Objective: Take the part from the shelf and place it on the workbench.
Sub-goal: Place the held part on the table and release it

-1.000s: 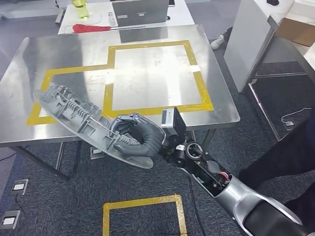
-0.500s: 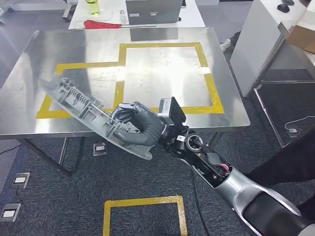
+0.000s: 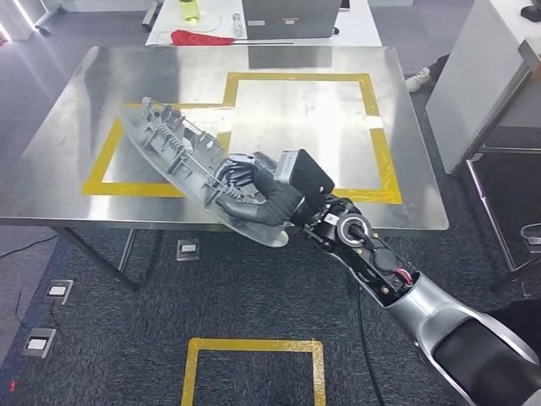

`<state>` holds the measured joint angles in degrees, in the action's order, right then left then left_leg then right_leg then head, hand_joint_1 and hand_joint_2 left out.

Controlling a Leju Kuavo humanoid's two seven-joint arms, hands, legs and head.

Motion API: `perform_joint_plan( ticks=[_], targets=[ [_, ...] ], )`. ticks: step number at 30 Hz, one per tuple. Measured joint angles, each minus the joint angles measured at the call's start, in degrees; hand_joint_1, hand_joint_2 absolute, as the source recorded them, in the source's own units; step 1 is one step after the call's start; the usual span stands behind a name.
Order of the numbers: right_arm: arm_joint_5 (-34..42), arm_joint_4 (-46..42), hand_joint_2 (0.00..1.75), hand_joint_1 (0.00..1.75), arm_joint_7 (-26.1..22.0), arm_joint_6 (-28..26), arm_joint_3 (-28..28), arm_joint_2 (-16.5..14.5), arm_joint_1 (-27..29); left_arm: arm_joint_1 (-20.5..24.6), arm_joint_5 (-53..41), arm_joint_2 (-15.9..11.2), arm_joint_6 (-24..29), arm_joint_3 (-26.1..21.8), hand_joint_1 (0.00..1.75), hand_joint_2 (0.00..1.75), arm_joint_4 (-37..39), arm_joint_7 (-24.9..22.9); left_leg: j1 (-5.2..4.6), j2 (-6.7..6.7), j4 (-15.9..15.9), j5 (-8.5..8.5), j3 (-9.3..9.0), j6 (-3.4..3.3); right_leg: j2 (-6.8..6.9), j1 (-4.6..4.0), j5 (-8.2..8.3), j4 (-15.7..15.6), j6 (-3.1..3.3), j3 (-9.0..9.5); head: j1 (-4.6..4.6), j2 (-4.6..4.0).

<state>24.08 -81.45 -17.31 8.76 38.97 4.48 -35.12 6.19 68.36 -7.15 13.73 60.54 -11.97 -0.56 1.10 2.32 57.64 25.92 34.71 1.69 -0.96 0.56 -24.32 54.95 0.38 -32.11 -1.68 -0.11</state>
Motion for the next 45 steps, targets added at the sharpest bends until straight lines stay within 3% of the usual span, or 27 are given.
perform_joint_plan(
  ticks=[3, 4, 5, 6, 8, 10, 12, 14, 16, 18, 19, 20, 21, 23, 24, 26, 28, 29, 31, 33, 34, 35, 36, 38, 40, 43, 45],
  targets=[
    [-1.7, 0.2, 1.75, 1.75, 1.6, -1.8, 0.2, 0.5, -0.6, 0.1, 0.2, 0.0, 0.0, 0.0, 0.00, 1.75, 0.0, 0.0, -0.06, -1.49, 11.7, 5.16, 5.59, 0.28, 1.16, -0.26, 0.02, -0.1, 0.46, 0.01, 0.95, 0.00],
    [-2.3, 0.3, 1.75, 1.75, 2.2, -2.4, 0.3, 0.9, -0.7, 0.0, 0.3, 0.0, 0.0, 0.0, 0.00, 1.75, 0.0, 0.0, -0.07, -1.57, 13.8, 5.50, 6.68, 0.29, 1.54, -0.34, -0.03, -0.1, 0.53, 0.01, 1.02, 0.00],
    [-2.8, 0.4, 1.75, 1.75, 2.9, -2.9, 0.4, 1.1, -0.9, 0.0, 0.4, 0.0, 0.0, 0.0, 0.00, 1.75, 0.0, 0.0, -0.08, -1.66, 13.6, 4.77, 6.68, 0.23, 1.88, -0.40, -0.07, -0.1, 0.57, 0.02, 1.05, 0.00],
    [-3.3, 0.4, 1.75, 1.75, 3.6, -3.5, 0.4, 1.4, -1.2, 0.0, 0.4, 0.0, 0.0, 0.0, 0.00, 1.75, 0.0, 0.0, -0.09, -1.84, 11.1, 3.13, 5.52, 0.10, 2.17, -0.43, -0.11, -0.1, 0.57, 0.06, 1.07, 0.00],
    [-3.7, 0.5, 1.75, 1.75, 4.7, -4.7, 0.3, 2.3, -1.9, 0.0, 0.5, 0.0, 0.0, 0.0, 0.00, 1.75, 0.0, 0.0, -0.30, -3.16, 2.7, -0.64, 1.38, -0.39, 2.61, -0.59, -0.26, 0.1, 0.38, 0.08, 1.15, 0.00],
    [-3.7, 0.3, 1.75, 1.75, 5.6, -6.0, 0.1, 3.6, -2.4, 0.1, 0.5, 0.0, 0.0, 0.0, 0.00, 1.75, 0.0, 0.1, -0.69, -4.24, -2.5, -2.24, -1.05, -0.95, 3.07, -0.88, -0.43, 0.2, 0.00, 0.01, 1.13, 0.00],
    [-3.6, 0.1, 1.75, 1.75, 6.1, -6.9, -0.1, 5.1, -2.5, 0.1, 0.5, 0.0, 0.0, 0.0, 0.00, 1.75, 0.0, 0.2, -0.88, -3.84, -3.2, -2.27, -1.19, -1.39, 3.65, -1.00, -0.56, 0.2, -0.49, 0.07, 0.91, 0.00],
    [-3.6, -0.2, 1.75, 1.75, 6.5, -7.4, -0.4, 6.3, -2.6, 0.0, 0.5, 0.0, 0.0, 0.0, 0.00, 1.75, 0.0, 0.3, -0.65, -3.30, -3.5, -2.43, -1.40, -1.90, 3.29, -0.77, -1.47, 1.2, -1.13, -0.16, 0.74, 0.00],
    [-3.6, -0.5, 1.75, 1.75, 6.8, -7.9, -0.7, 7.4, -2.6, 0.0, 0.5, 0.0, 0.0, 0.0, 0.00, 1.75, 0.0, 0.4, -0.40, -2.91, -3.8, -2.58, -1.60, -2.36, 1.95, -0.53, -4.47, 6.1, -1.71, -2.29, 0.37, 0.00],
    [-3.9, -0.6, 1.75, 1.75, 7.2, -8.5, -0.8, 8.4, -2.6, 0.0, 0.6, 0.0, 0.0, 0.0, 0.00, 1.75, 0.0, 0.5, -0.38, -2.34, -3.7, -2.56, -1.61, -2.55, 1.26, -0.37, -8.16, 14.5, -2.10, -6.14, -0.18, 0.00],
    [-4.1, -0.6, 1.75, 1.75, 7.4, -8.7, -0.8, 8.8, -2.5, 0.1, 0.6, 0.0, 0.0, 0.0, 0.00, 1.75, 0.0, 0.6, -0.37, -1.99, -3.7, -2.55, -1.64, -2.57, 1.21, -0.23, -8.93, 17.3, -2.24, -7.53, -0.37, 0.00],
    [-4.3, -0.6, 1.75, 1.75, 7.5, -8.9, -0.9, 9.2, -2.4, 0.1, 0.7, 0.0, 0.0, 0.0, 0.00, 1.75, 0.0, 0.6, -0.32, -1.53, -3.7, -2.53, -1.69, -2.56, 1.20, -0.07, -8.53, 18.0, -2.33, -7.95, -0.47, 0.00],
    [-4.4, -0.6, 1.75, 1.75, 7.6, -9.1, -1.0, 9.7, -2.3, 0.1, 0.8, 0.0, 0.0, 0.0, 0.00, 1.75, 0.0, 0.6, -0.23, -1.04, -3.6, -2.49, -1.77, -2.49, 1.15, 0.11, -6.88, 16.0, -2.40, -7.07, -0.58, 0.00],
    [-4.5, -0.6, 1.75, 1.75, 7.9, -9.6, -1.4, 10.5, -2.3, 0.1, 1.0, 0.0, 0.0, 0.0, 0.00, 1.75, 0.0, 0.6, -0.02, -0.07, -3.4, -2.31, -1.85, -2.17, 0.20, 0.51, -2.48, 7.8, -2.53, -3.29, -0.84, 0.00],
    [-4.6, -0.7, 1.75, 1.75, 8.0, -9.9, -1.6, 10.9, -2.3, 0.1, 1.1, 0.0, 0.0, 0.0, 0.00, 1.75, 0.0, 0.6, -0.01, 0.38, -3.2, -2.26, -1.69, -1.90, -0.58, 0.64, -1.08, 4.1, -2.58, -1.67, -0.94, 0.00],
    [-5.1, -0.7, 1.75, 1.75, 8.5, -10.4, -1.8, 11.6, -2.2, 0.1, 1.3, 0.0, 0.0, 0.0, 0.00, 1.75, 0.0, 0.7, -0.01, 1.12, -3.0, -2.41, -1.17, -1.27, -1.69, 0.66, -0.49, 1.0, -2.49, -0.50, -0.91, 0.00],
    [-5.6, -0.8, 1.75, 1.75, 9.0, -11.0, -2.1, 12.2, -2.0, 0.0, 1.4, 0.0, 0.0, 0.0, 0.00, 1.75, 0.0, 0.8, 0.06, 1.71, -3.2, -2.63, -0.88, -0.66, -1.17, 0.63, -0.35, 0.7, -1.94, -0.51, -0.64, 0.00],
    [-5.9, -0.8, 1.75, 1.75, 9.2, -11.3, -2.2, 12.4, -2.0, -0.1, 1.4, 0.0, 0.0, 0.0, 0.00, 1.75, 0.0, 0.8, 0.06, 1.29, -2.8, -2.28, -0.67, -0.45, -0.82, 0.69, -0.22, 0.5, -1.60, -0.39, -0.44, 0.00],
    [-6.7, -0.8, 1.75, 1.75, 9.6, -12.4, -2.5, 13.0, -2.1, -0.1, 1.2, 0.1, -0.1, 0.0, 0.00, 1.75, 0.0, 0.9, 0.00, -0.44, 1.5, 0.32, 1.33, -0.15, -0.02, 0.74, 0.02, 0.2, -0.91, -0.16, 0.28, 0.00],
    [-7.5, -0.8, 1.75, 1.75, 10.1, -13.3, -2.8, 13.7, -1.9, -0.1, 1.0, 0.0, -0.3, 0.0, 0.00, 1.75, 0.0, 1.0, -0.07, -1.68, 10.1, 4.13, 5.33, 0.03, 0.77, 0.49, 0.03, 0.2, -0.60, -0.18, 0.88, 0.00],
    [-8.0, -0.8, 1.75, 1.75, 10.2, -13.6, -2.9, 14.0, -1.9, -0.2, 0.9, 0.0, -0.4, 0.0, 0.00, 1.75, 0.0, 1.0, -0.07, -1.77, 13.5, 5.14, 7.04, 0.04, 1.11, 0.39, 0.01, 0.2, -0.56, -0.20, 0.96, 0.00],
    [-8.4, -0.8, 1.75, 1.75, 10.4, -13.9, -2.9, 14.2, -1.8, -0.2, 0.8, 0.0, -0.5, 0.0, 0.00, 1.75, 0.0, 1.0, -0.07, -1.80, 15.1, 5.12, 7.85, 0.01, 1.42, 0.33, -0.02, 0.2, -0.53, -0.20, 0.99, 0.00],
    [-9.0, -0.8, 1.75, 1.75, 10.6, -14.1, -2.9, 14.3, -1.7, -0.2, 0.8, 0.0, -0.6, 0.0, 0.00, 1.75, 0.0, 1.0, -0.08, -1.84, 13.9, 3.89, 7.36, -0.09, 1.70, 0.31, -0.07, 0.2, -0.52, -0.15, 1.02, 0.00],
    [-10.3, -0.7, 1.75, 1.75, 10.9, -14.5, -2.9, 14.4, -1.8, -0.1, 0.6, 0.0, -0.7, 0.0, 0.00, 1.75, 0.0, 1.1, -0.13, -2.51, 5.6, -0.24, 3.37, -0.46, 2.18, 0.29, -0.23, 0.2, -0.63, 0.08, 1.08, 0.00],
    [-11.7, -0.5, 1.75, 1.75, 11.2, -14.9, -2.9, 14.4, -2.0, 0.0, 0.5, -0.1, -0.7, 0.0, 0.00, 1.75, 0.0, 1.2, -0.56, -3.45, -1.5, -2.59, -0.05, -0.95, 2.54, 0.09, -0.42, 0.2, -0.98, 0.15, 1.10, 0.00],
    [-14.2, 0.5, 1.75, 1.75, 11.8, -15.6, -2.5, 14.4, -3.1, 0.2, 0.5, -0.1, -0.8, 0.0, 0.00, 1.75, 0.0, 1.3, -0.98, -3.03, -3.1, -2.77, -0.49, -1.71, 3.14, 0.04, -0.57, 0.3, -1.86, 0.11, 0.80, 0.00],
    [-15.8, 1.5, 1.75, 1.75, 12.4, -16.2, -2.1, 14.3, -4.1, 0.2, 0.5, 0.0, -0.9, 0.0, 0.00, 1.75, 0.0, 1.4, -0.86, -2.46, -3.4, -3.01, -0.58, -2.30, 2.90, 0.28, -1.76, 1.7, -2.45, -0.40, 0.64, 0.00]
  ],
)
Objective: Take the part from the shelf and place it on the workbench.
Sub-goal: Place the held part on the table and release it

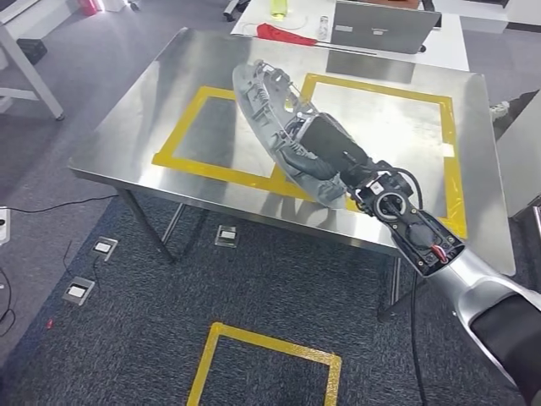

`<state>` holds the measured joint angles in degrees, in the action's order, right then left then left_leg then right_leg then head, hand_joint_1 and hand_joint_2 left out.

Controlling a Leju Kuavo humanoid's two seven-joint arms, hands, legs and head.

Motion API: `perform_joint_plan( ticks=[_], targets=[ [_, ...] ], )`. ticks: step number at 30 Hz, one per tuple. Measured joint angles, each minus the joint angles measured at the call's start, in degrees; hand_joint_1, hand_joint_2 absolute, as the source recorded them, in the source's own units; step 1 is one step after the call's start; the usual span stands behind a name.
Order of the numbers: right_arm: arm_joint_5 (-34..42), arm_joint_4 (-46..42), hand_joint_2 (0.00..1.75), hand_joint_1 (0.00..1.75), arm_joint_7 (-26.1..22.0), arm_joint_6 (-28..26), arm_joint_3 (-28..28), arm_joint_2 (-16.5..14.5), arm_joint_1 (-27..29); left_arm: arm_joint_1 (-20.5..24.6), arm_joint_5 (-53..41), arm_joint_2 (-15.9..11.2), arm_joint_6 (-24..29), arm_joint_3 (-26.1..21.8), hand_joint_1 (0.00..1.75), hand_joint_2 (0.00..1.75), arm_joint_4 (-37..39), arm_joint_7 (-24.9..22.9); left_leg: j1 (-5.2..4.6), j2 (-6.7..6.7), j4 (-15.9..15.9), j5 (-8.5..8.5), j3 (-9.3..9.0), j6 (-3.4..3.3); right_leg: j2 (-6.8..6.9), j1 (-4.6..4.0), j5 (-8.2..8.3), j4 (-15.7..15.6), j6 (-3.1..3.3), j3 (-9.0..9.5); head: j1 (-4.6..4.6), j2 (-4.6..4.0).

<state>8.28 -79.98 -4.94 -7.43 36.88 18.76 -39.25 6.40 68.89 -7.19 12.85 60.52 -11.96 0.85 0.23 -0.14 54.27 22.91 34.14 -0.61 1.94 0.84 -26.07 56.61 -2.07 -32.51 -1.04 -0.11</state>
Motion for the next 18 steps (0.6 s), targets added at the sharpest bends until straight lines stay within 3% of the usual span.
perform_joint_plan(
  ticks=[1, 3, 4, 5, 6, 7, 9, 10, 11, 13, 15, 16, 18],
  targets=[
    [-0.7, 0.6, 1.75, 1.75, 0.3, -0.3, 0.1, 0.0, -0.6, 0.0, 0.1, 0.0, 0.0, 0.0, 0.00, 1.75, 0.0, 0.0, 0.12, 0.28, -0.2, -0.15, -0.07, -0.28, -0.41, 0.08, -1.52, 2.4, -0.22, -1.01, -0.24, 0.00],
    [-1.7, 2.4, 1.75, 1.75, 1.2, -1.0, 0.4, 0.1, -1.7, 0.1, 0.3, 0.0, -0.2, 0.0, 0.00, 1.75, 0.0, 0.0, 0.15, 0.95, -0.2, -0.25, -0.06, -0.52, -1.26, 0.11, -5.49, 10.5, -0.45, -4.55, -0.79, 0.00],
    [-2.0, 3.2, 1.75, 1.75, 1.6, -1.3, 0.5, 0.2, -1.9, 0.1, 0.3, 0.0, -0.2, 0.0, 0.00, 1.75, 0.0, 0.0, 0.13, 1.33, -0.2, -0.28, -0.06, -0.58, -1.46, 0.12, -6.84, 14.3, -0.51, -6.28, -1.02, 0.00],
    [-2.1, 4.0, 1.75, 1.75, 1.8, -1.6, 0.5, 0.4, -2.0, 0.0, 0.4, 0.0, -0.2, 0.0, 0.00, 1.75, 0.0, 0.0, 0.11, 1.75, -0.1, -0.28, -0.05, -0.59, -1.57, 0.12, -7.15, 16.4, -0.52, -7.29, -1.16, 0.00],
    [-2.2, 4.6, 1.75, 1.75, 2.0, -1.8, 0.6, 0.7, -2.0, 0.0, 0.4, 0.0, -0.2, 0.0, 0.00, 1.75, 0.0, 0.0, 0.10, 2.21, -0.1, -0.28, -0.06, -0.59, -1.64, 0.12, -6.33, 16.1, -0.45, -7.23, -1.30, 0.00],
    [-2.2, 5.1, 1.75, 1.75, 2.1, -2.0, 0.5, 1.0, -2.0, 0.0, 0.4, 0.0, -0.3, 0.0, 0.00, 1.75, 0.0, 0.1, 0.11, 2.67, 0.0, -0.27, -0.10, -0.57, -1.75, 0.12, -4.46, 13.4, -0.30, -6.03, -1.47, 0.00],
    [-2.2, 5.8, 1.75, 1.75, 2.3, -2.6, 0.4, 1.7, -2.0, 0.0, 0.4, 0.1, -0.3, 0.0, 0.00, 1.75, 0.0, 0.2, 0.05, 3.53, 0.2, -0.21, -0.04, -0.41, -2.78, 0.13, -0.38, 4.8, 0.08, -2.15, -1.69, 0.00],
    [-2.2, 6.1, 1.75, 1.75, 2.5, -2.9, 0.3, 2.2, -2.0, 0.0, 0.3, 0.1, -0.3, 0.0, 0.00, 1.75, 0.0, 0.3, 0.03, 3.92, 0.4, -0.24, 0.13, -0.23, -3.40, 0.13, 0.75, 1.4, 0.23, -0.69, -1.68, 0.00],
    [-2.2, 6.4, 1.75, 1.75, 2.9, -3.3, 0.1, 2.6, -1.9, -0.1, 0.3, 0.1, -0.4, 0.0, 0.00, 1.75, 0.0, 0.3, 0.05, 4.24, 0.4, -0.32, 0.33, 0.00, -3.87, 0.07, 1.13, -0.4, 0.34, 0.06, -1.62, 0.00],
    [-2.4, 6.7, 1.75, 1.75, 3.8, -4.0, -0.3, 3.7, -1.4, -0.2, 0.1, 0.1, -0.4, 0.0, 0.00, 1.75, 0.0, 0.4, 0.11, 4.95, 0.3, -0.61, 0.63, 0.53, -3.72, 0.00, 1.03, -1.1, 0.60, 0.28, -1.49, 0.00],
    [-2.9, 6.8, 1.75, 1.75, 4.7, -4.8, -0.8, 4.6, -0.8, -0.5, 0.0, 0.1, -0.5, 0.0, 0.00, 1.75, 0.0, 0.4, 0.07, 4.23, 1.2, 0.20, 1.04, 1.00, -3.01, 0.18, 1.33, -1.6, 1.19, 0.58, -1.23, 0.00],
    [-3.1, 6.8, 1.75, 1.75, 5.0, -5.2, -1.1, 5.0, -0.5, -0.6, 0.0, 0.1, -0.6, 0.0, 0.00, 1.75, 0.0, 0.5, 0.03, 3.24, 3.2, 1.52, 1.90, 1.23, -2.68, 0.29, 1.52, -1.8, 1.50, 0.70, -0.87, 0.00],
    [-3.2, 6.8, 1.75, 1.75, 5.4, -5.7, -1.5, 5.8, 0.1, -0.6, -0.1, 0.0, -0.6, 0.0, 0.00, 1.75, 0.0, 0.5, 0.09, 1.20, 10.9, 5.51, 5.27, 1.61, -2.06, 0.20, 1.65, -2.0, 1.83, 0.75, -0.14, 0.00]
  ],
)
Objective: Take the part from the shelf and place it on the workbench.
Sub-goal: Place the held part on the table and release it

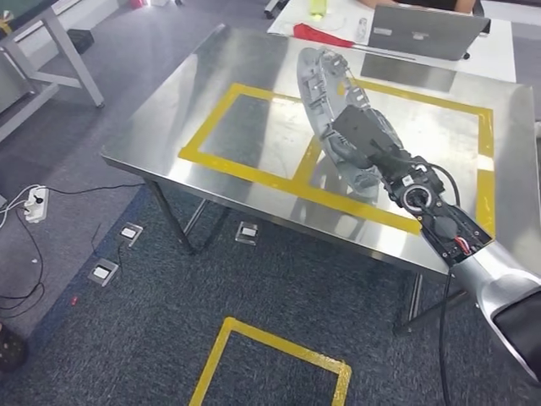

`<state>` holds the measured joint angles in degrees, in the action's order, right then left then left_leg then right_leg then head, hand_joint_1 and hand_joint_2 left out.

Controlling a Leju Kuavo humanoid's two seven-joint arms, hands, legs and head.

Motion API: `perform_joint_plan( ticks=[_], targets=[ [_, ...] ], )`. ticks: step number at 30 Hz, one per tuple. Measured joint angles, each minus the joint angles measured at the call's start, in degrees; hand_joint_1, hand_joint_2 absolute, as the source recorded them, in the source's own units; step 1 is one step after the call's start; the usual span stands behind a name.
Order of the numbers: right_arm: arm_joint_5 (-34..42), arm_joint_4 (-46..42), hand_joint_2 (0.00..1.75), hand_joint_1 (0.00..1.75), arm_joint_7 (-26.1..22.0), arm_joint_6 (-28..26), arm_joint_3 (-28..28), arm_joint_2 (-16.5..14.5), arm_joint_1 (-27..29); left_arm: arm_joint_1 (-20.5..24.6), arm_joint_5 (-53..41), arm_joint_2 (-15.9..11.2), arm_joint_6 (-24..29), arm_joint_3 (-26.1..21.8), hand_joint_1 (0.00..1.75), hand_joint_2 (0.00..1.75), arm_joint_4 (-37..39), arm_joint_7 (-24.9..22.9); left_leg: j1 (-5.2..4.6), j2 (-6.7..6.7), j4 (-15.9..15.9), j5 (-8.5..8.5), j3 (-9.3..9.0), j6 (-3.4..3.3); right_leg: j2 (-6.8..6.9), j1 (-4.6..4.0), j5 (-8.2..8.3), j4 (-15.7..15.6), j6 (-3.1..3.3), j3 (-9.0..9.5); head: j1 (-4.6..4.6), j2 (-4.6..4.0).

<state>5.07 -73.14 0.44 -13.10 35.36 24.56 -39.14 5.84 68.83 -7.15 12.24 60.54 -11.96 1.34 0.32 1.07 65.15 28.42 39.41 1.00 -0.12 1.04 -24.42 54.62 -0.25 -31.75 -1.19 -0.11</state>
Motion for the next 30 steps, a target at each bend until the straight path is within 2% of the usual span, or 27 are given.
perform_joint_plan(
  ticks=[1, 2, 3, 4, 6, 7, 8, 11, 12, 13, 14, 16, 17, 18, 19, 21, 22, 23, 24, 27, 28, 30],
  targets=[
    [0.0, 0.0, 1.75, 1.75, 0.1, -0.1, -0.2, 0.4, 0.4, 0.0, 0.0, 0.0, 0.0, 0.0, 0.00, 1.75, 0.0, 0.0, 0.05, -0.37, 4.2, 1.62, 1.88, 0.16, 0.35, -0.06, -0.01, 0.0, 0.05, -0.01, 0.20, 0.00],
    [0.0, 0.0, 1.75, 1.75, 0.2, -0.1, -0.3, 0.7, 0.7, 0.0, 0.0, 0.0, 0.0, 0.0, 0.00, 1.75, 0.0, 0.0, 0.08, -0.50, 6.9, 2.30, 3.10, 0.27, 0.69, -0.08, -0.03, 0.0, 0.06, -0.01, 0.27, 0.00],
    [0.0, 0.1, 1.75, 1.75, 0.2, -0.1, -0.4, 0.9, 1.0, 0.0, 0.0, 0.0, 0.0, 0.0, 0.00, 1.75, 0.0, 0.0, 0.09, -0.56, 7.3, 1.90, 3.27, 0.34, 0.98, -0.07, -0.05, 0.0, 0.07, 0.00, 0.34, 0.00],
    [-0.1, 0.1, 1.75, 1.75, 0.3, -0.2, -0.5, 1.1, 1.3, 0.0, 0.0, 0.0, 0.0, 0.0, 0.00, 1.75, 0.0, 0.0, 0.11, -0.67, 5.1, 0.44, 2.16, 0.32, 1.23, -0.05, -0.07, 0.0, 0.03, 0.02, 0.40, 0.00],
    [-0.6, 0.1, 1.75, 1.75, 0.8, -0.6, -0.7, 1.5, 1.5, 0.1, 0.0, 0.0, 0.0, 0.0, 0.00, 1.75, 0.0, 0.0, -0.01, -1.54, -3.5, -3.18, -2.29, 0.01, 1.64, -0.12, -0.21, 0.1, -0.19, 0.11, 0.58, 0.00],
    [-0.9, 0.1, 1.75, 1.75, 1.2, -1.1, -1.0, 1.8, 1.7, 0.2, 0.0, -0.1, 0.0, 0.0, 0.00, 1.75, 0.0, 0.0, -0.14, -1.96, -7.3, -4.41, -4.23, -0.31, 1.89, -0.24, -0.32, 0.1, -0.39, 0.14, 0.63, 0.00],
    [-1.3, 0.1, 1.75, 1.75, 1.6, -1.6, -1.3, 2.2, 2.0, 0.3, 0.1, -0.1, 0.1, 0.0, 0.00, 1.75, 0.0, 0.0, -0.28, -2.23, -9.6, -4.94, -5.34, -0.63, 2.14, -0.35, -0.41, 0.2, -0.64, 0.19, 0.57, 0.00],
    [-1.9, 0.1, 1.75, 1.75, 2.4, -3.2, -2.5, 3.4, 3.2, 0.2, 0.3, -0.1, 0.3, 0.0, 0.00, 1.75, 0.0, -0.2, -0.42, -1.53, -10.8, -5.14, -5.89, -1.61, 2.88, -0.35, -0.74, 0.2, -1.58, 0.42, 0.15, 0.00],
    [-2.0, 0.1, 1.75, 1.75, 2.6, -3.7, -2.9, 3.8, 3.7, 0.2, 0.4, 0.0, 0.4, 0.0, 0.00, 1.75, 0.0, -0.2, -0.34, -1.26, -11.0, -5.24, -6.05, -1.90, 2.64, -0.25, -1.33, 0.8, -1.90, 0.28, 0.06, 0.00],
    [-2.0, 0.2, 1.75, 1.75, 2.6, -4.1, -3.3, 4.2, 4.1, 0.2, 0.5, 0.0, 0.4, 0.0, 0.00, 1.75, 0.0, -0.3, -0.22, -1.06, -11.2, -5.36, -6.19, -2.20, 2.17, -0.15, -2.41, 2.3, -2.18, -0.30, -0.08, 0.00],
    [-2.0, 0.2, 1.75, 1.75, 2.7, -4.4, -3.8, 4.6, 4.6, 0.2, 0.5, 0.0, 0.5, 0.0, 0.00, 1.75, 0.0, -0.4, -0.10, -0.91, -11.4, -5.45, -6.31, -2.43, 1.52, -0.07, -4.16, 5.3, -2.41, -1.62, -0.35, 0.00],
    [-2.0, 0.5, 1.75, 1.75, 2.7, -4.5, -4.6, 5.4, 5.5, 0.3, 0.6, 0.0, 0.6, 0.0, 0.00, 1.75, 0.0, -0.5, -0.11, -0.55, -11.4, -5.46, -6.30, -2.65, 0.58, -0.04, -7.95, 13.7, -2.73, -5.47, -0.90, 0.00],
    [-1.9, 0.7, 1.75, 1.75, 2.7, -4.4, -5.0, 5.7, 6.1, 0.2, 0.7, 0.0, 0.6, 0.0, 0.00, 1.75, 0.0, -0.5, -0.11, -0.34, -11.4, -5.45, -6.32, -2.70, 0.43, -0.01, -8.95, 16.9, -2.84, -7.09, -1.14, 0.00],
    [-1.9, 1.0, 1.75, 1.75, 2.6, -4.2, -5.2, 5.9, 6.6, 0.2, 0.8, 0.0, 0.7, 0.0, 0.00, 1.75, 0.0, -0.6, -0.10, -0.10, -11.4, -5.44, -6.35, -2.70, 0.37, 0.02, -8.70, 17.9, -2.88, -7.69, -1.32, 0.00],
    [-1.9, 1.2, 1.75, 1.75, 2.6, -4.0, -5.4, 6.1, 7.0, 0.2, 0.8, 0.1, 0.8, 0.0, 0.00, 1.75, 0.0, -0.7, -0.08, 0.12, -11.4, -5.42, -6.41, -2.69, 0.37, 0.06, -7.28, 16.4, -2.86, -7.13, -1.51, 0.00],
    [-1.9, 1.6, 1.75, 1.75, 2.5, -3.6, -5.8, 6.6, 7.5, 0.2, 0.9, 0.2, 0.8, 0.0, 0.00, 1.75, 0.0, -0.7, -0.05, 0.49, -11.2, -5.30, -6.50, -2.47, 0.22, 0.15, -2.94, 8.1, -2.76, -3.48, -1.87, 0.00],
    [-1.9, 1.7, 1.75, 1.75, 2.5, -3.5, -6.0, 6.7, 7.6, 0.3, 0.9, 0.3, 0.8, 0.0, 0.00, 1.75, 0.0, -0.7, -0.13, 0.66, -11.0, -5.22, -6.44, -2.28, 0.07, 0.10, -1.39, 4.2, -2.62, -1.70, -1.99, 0.00],
    [-1.9, 1.8, 1.75, 1.75, 2.5, -3.4, -6.3, 6.9, 7.6, 0.3, 0.9, 0.3, 0.8, 0.0, 0.00, 1.75, 0.0, -0.7, -0.22, 0.81, -10.9, -5.19, -6.35, -2.03, -0.06, 0.05, -0.58, 1.6, -2.43, -0.55, -2.01, 0.00],
    [-1.9, 2.0, 1.75, 1.75, 2.5, -3.4, -6.5, 7.0, 7.7, 0.3, 0.9, 0.3, 0.8, 0.0, 0.00, 1.75, 0.0, -0.8, -0.39, 0.92, -10.8, -5.05, -6.25, -2.04, -0.16, 0.04, -0.44, 0.4, -2.25, -0.06, -1.91, 0.00],
    [-1.9, 2.4, 1.75, 1.75, 2.5, -3.4, -6.7, 7.2, 8.2, 0.2, 0.9, 0.3, 0.9, 0.0, 0.00, 1.75, 0.0, -0.8, -0.61, 0.99, -10.8, -5.03, -6.20, -2.96, -0.20, 0.03, -0.37, 0.1, -1.93, 0.00, -1.16, 0.00],
    [-1.9, 2.5, 1.75, 1.75, 2.5, -3.4, -6.8, 7.2, 8.2, 0.2, 0.9, 0.3, 0.9, 0.0, 0.00, 1.75, 0.0, -0.8, -0.60, 0.98, -10.9, -5.16, -6.28, -3.08, -0.23, -0.03, -0.36, 0.1, -1.88, 0.00, -0.90, 0.00],
    [-1.9, 2.8, 1.75, 1.75, 2.7, -3.5, -7.1, 7.2, 8.3, 0.2, 0.9, 0.3, 0.9, 0.0, 0.00, 1.75, 0.0, -0.8, -0.57, 0.96, -11.2, -5.28, -6.47, -2.89, -0.27, -0.09, -0.35, 0.1, -1.77, -0.02, -0.43, 0.00]
  ],
)
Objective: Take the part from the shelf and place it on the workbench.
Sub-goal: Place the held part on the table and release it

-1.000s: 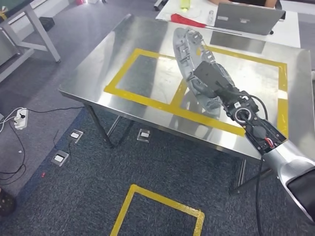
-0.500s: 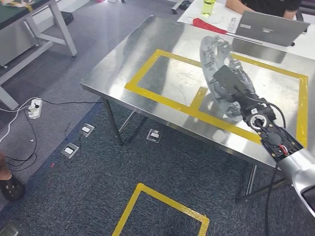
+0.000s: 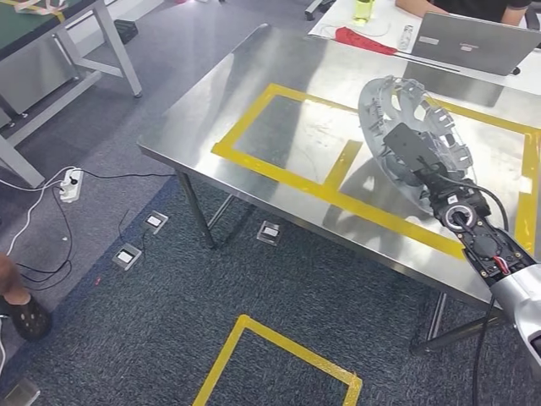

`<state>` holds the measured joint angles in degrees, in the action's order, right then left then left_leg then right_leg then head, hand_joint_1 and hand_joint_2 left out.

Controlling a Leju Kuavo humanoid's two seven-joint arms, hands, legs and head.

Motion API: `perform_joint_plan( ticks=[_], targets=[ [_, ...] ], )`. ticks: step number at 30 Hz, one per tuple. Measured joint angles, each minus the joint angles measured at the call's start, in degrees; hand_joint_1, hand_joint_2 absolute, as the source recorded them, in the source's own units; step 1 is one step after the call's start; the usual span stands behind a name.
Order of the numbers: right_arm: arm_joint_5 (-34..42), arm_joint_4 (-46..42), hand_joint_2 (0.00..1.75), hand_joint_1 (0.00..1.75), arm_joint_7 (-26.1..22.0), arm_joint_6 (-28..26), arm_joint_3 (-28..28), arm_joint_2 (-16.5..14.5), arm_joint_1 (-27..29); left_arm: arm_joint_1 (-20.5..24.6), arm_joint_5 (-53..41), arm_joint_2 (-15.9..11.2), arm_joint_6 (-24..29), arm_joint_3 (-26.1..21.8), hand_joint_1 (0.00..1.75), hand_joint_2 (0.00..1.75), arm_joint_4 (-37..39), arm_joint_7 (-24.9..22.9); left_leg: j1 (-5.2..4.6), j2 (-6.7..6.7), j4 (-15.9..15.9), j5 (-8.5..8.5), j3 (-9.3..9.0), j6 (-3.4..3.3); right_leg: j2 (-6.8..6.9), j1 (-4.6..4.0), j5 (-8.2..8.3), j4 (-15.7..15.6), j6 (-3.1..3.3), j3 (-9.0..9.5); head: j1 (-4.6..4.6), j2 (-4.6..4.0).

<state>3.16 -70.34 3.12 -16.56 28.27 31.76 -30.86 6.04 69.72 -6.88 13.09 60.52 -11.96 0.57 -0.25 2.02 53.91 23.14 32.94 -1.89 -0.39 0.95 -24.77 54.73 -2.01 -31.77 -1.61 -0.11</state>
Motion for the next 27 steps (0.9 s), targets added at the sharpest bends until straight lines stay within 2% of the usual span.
perform_joint_plan(
  ticks=[3, 8, 17, 21, 25, 27],
  targets=[
    [-0.1, 0.5, 1.75, 1.75, 0.7, -0.6, -0.7, 0.4, 0.5, 0.0, 0.0, 0.0, 0.0, 0.0, 0.00, 1.75, 0.0, 0.0, 0.02, 0.00, -0.4, -0.18, -0.16, 0.35, 0.03, -0.03, -0.05, 0.0, 0.27, -0.01, 0.41, 0.00],
    [-0.7, 1.4, 1.75, 1.75, 2.6, -2.2, -2.4, 1.5, 2.1, 0.0, 0.0, 0.0, -0.5, 0.0, 0.00, 1.75, 0.0, 0.4, 0.07, 0.01, -0.6, -0.16, -0.22, 1.31, 0.10, -0.06, -0.15, 0.1, 0.50, -0.03, 0.53, 0.00],
    [-1.2, 2.7, 1.75, 1.75, 3.9, -2.9, -4.3, 2.6, 3.3, 0.0, -0.1, 0.0, -0.7, 0.0, 0.00, 1.75, 0.0, 0.7, -0.01, -0.01, -0.6, -0.06, -0.22, 1.50, 0.08, 0.03, -0.18, 0.0, 0.53, 0.01, 0.54, 0.00],
    [-1.9, 3.4, 0.00, 0.00, 5.6, -3.8, -5.7, 3.2, 4.5, 0.0, -0.5, 0.0, -0.7, 0.0, 0.00, 1.75, 0.0, 0.7, -0.02, 0.05, -0.6, -0.04, -0.20, 1.47, 0.12, 0.03, -0.18, -0.2, 0.52, 0.12, 0.51, 0.00],
    [-1.3, 4.3, 0.00, 0.00, 5.8, -4.1, -7.6, 3.9, 5.7, 0.0, -0.7, 0.0, -0.6, 0.0, 0.00, 0.00, 0.0, 0.7, -0.03, 0.01, -0.5, 0.03, -0.21, 1.40, 0.11, 0.05, -0.16, -0.2, 0.49, 0.19, 0.51, 0.00],
    [-0.9, 4.7, 0.00, 0.00, 5.5, -4.0, -8.5, 4.1, 6.2, 0.0, -0.4, 0.0, -0.3, 0.0, 0.00, 0.00, 0.0, 0.7, -0.04, -0.01, -0.5, 0.06, -0.22, 1.40, 0.10, 0.07, -0.15, -0.3, 0.48, 0.20, 0.51, 0.00]
  ],
)
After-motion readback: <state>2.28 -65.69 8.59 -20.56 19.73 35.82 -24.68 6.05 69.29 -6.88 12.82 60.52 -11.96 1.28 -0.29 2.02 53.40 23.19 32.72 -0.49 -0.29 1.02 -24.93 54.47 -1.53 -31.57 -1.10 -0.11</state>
